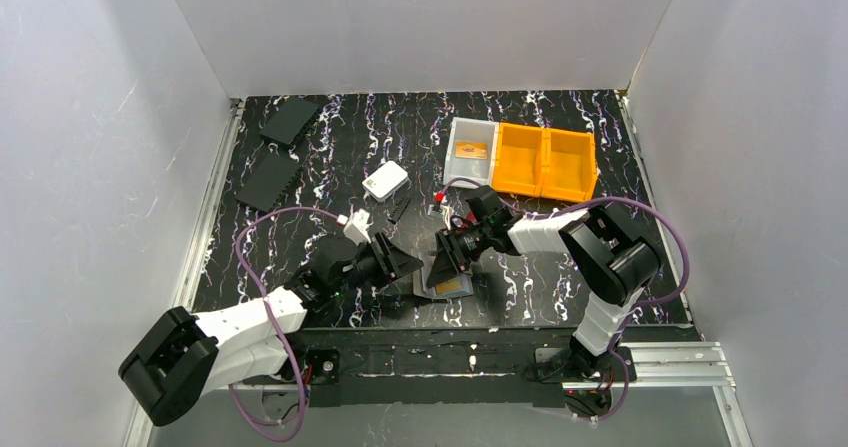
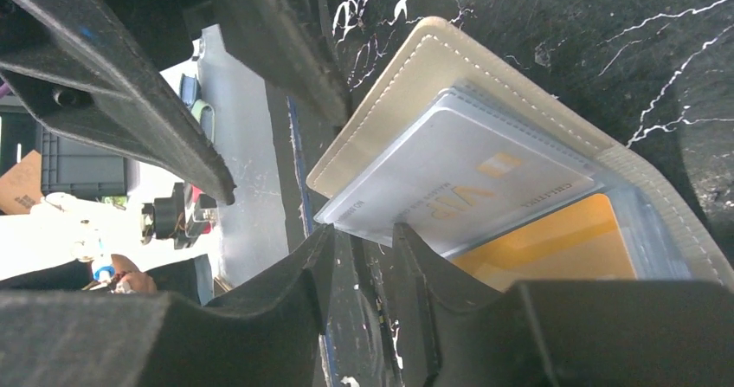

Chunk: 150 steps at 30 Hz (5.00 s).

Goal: Take the credit cards out of the card holder
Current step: Remove the credit card from the card holder.

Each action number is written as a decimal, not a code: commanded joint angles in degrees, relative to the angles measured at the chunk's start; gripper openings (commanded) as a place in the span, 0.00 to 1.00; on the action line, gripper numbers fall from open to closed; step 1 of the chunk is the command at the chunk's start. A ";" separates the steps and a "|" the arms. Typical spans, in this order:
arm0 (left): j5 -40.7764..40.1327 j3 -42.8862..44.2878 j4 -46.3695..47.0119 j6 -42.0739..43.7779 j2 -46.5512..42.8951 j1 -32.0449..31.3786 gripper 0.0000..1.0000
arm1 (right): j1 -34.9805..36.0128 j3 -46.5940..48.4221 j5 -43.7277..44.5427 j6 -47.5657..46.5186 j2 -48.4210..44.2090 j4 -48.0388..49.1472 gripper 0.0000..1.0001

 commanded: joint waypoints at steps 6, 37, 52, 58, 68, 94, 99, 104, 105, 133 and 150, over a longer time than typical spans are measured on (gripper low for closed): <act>4.13 2.95 -0.62 1.47 0.44 0.36 0.37 | 0.33 3.09 1.29 -3.21 1.82 -3.19 0.31; 10.19 6.92 -5.34 5.79 13.45 0.31 0.00 | 0.32 5.02 2.11 -7.44 2.81 -7.72 0.23; 12.73 6.81 -1.62 28.11 1.29 0.87 0.00 | -8.10 -4.76 -4.81 -9.73 -18.13 0.16 0.61; 15.29 7.82 7.80 23.76 3.51 0.97 0.00 | -12.66 -6.66 -5.99 -5.89 -23.54 3.48 0.65; 14.20 7.71 18.49 14.68 5.28 0.94 0.00 | -20.05 -6.69 -9.55 2.42 -28.63 9.24 0.65; 4.14 2.40 26.52 1.69 9.57 0.87 0.00 | -15.88 -14.66 0.75 20.71 -16.25 28.03 0.62; 3.17 1.58 32.98 -1.26 12.19 0.88 0.00 | -15.32 -14.80 0.80 25.81 -14.52 33.98 0.62; 2.92 1.89 39.87 -3.97 16.03 0.90 0.00 | -15.14 -14.28 0.80 29.54 -12.68 36.47 0.61; 2.75 1.92 40.55 -4.40 16.53 0.86 0.00 | -15.14 -14.28 0.80 29.81 -12.60 36.52 0.61; 2.79 8.70 41.97 -6.72 13.09 0.87 0.00 | -15.40 -9.09 -2.54 57.62 -10.36 59.63 0.54; 2.10 5.18 37.76 -5.33 10.49 0.85 0.00 | -17.50 -8.92 -1.84 59.86 -13.64 62.35 0.05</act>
